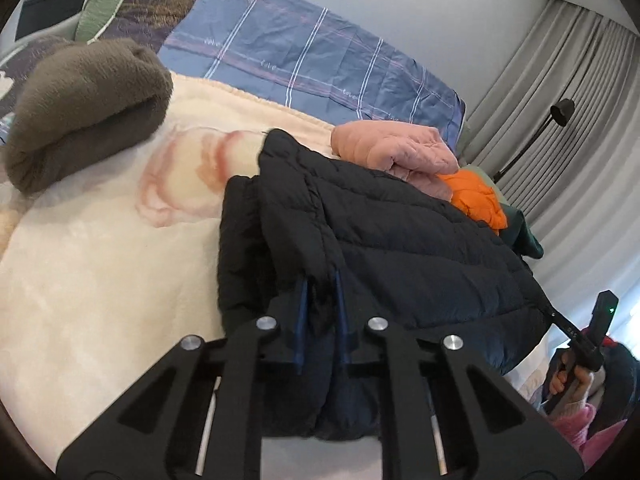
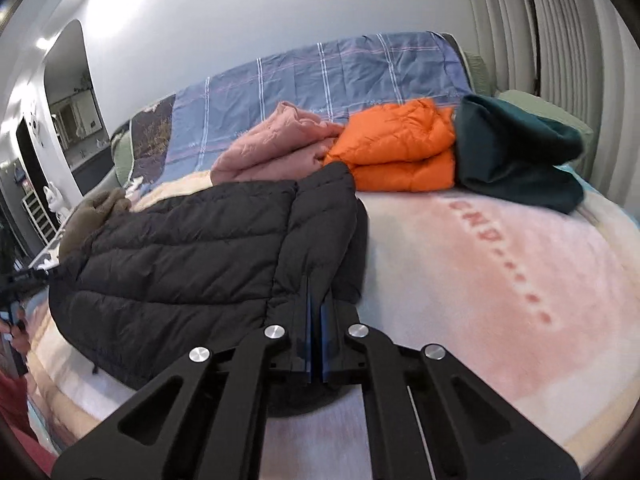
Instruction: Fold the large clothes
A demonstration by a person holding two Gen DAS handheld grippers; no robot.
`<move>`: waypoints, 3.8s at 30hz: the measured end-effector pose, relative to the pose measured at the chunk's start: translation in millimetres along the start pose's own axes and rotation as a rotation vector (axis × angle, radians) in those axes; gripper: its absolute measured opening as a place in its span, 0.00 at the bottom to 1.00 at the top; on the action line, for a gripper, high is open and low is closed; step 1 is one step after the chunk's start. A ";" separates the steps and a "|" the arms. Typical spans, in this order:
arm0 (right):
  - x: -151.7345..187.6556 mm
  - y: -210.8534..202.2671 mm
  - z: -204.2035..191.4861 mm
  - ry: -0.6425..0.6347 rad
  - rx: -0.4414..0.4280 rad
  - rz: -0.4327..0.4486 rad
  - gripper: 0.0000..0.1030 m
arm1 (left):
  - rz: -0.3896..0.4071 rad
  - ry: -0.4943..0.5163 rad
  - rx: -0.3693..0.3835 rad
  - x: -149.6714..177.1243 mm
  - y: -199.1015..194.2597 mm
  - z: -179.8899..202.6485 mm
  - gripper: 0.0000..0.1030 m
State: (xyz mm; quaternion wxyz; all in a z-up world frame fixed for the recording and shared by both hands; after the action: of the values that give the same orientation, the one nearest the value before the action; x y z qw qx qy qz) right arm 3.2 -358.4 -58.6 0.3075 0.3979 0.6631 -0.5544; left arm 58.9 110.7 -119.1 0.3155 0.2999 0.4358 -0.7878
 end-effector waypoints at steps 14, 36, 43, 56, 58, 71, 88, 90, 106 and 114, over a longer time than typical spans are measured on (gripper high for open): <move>26.2 10.2 20.1 0.010 0.094 -0.070 0.29 | -0.110 0.071 -0.197 64.5 -4.7 -39.6 0.13; 51.3 93.2 -46.8 -0.022 -0.036 -0.202 0.49 | -0.112 0.363 -0.197 64.0 65.4 50.3 0.57; 53.9 94.0 -52.7 -0.073 0.008 -0.198 0.50 | -0.111 0.368 -0.254 63.0 75.4 45.4 0.68; 44.7 76.3 -55.3 0.024 0.018 -0.200 0.43 | -0.059 0.358 -0.216 48.9 58.1 71.0 0.22; 22.5 67.3 -68.1 0.048 -0.054 -0.174 0.42 | -0.025 0.365 -0.190 32.4 54.6 84.6 0.20; 15.1 185.2 -111.6 -0.059 -0.074 -0.240 0.42 | -0.109 0.394 -0.158 17.0 177.7 102.9 0.40; -67.0 159.5 -113.5 -0.169 0.026 -0.083 0.56 | -0.023 0.427 -0.200 -37.6 154.0 119.9 0.65; -65.6 181.9 -92.0 -0.181 0.100 -0.132 0.57 | -0.030 0.463 -0.305 -48.1 167.7 97.9 0.67; -11.1 230.0 -38.0 -0.019 0.067 -0.208 0.61 | -0.091 0.255 -0.304 -22.5 204.5 14.2 0.71; -10.5 224.4 -41.1 -0.042 0.083 -0.202 0.61 | -0.086 0.281 -0.323 -23.7 207.2 19.6 0.71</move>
State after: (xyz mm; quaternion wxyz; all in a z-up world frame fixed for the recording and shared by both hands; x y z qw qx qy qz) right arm 204.6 -304.7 -151.7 0.2474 0.3297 0.6697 -0.6178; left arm 226.9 11.8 -195.7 0.2617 0.3334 0.6083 -0.6710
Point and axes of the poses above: each gripper's, at about its wrist camera, not at the fingertips, and y roughly the way its jaws point, z to its right, x to its underside, the point moved 9 cm from there along y, roughly the way its jaws point, and after that the axes turned 8 degrees about z, right-handed, at the moved point
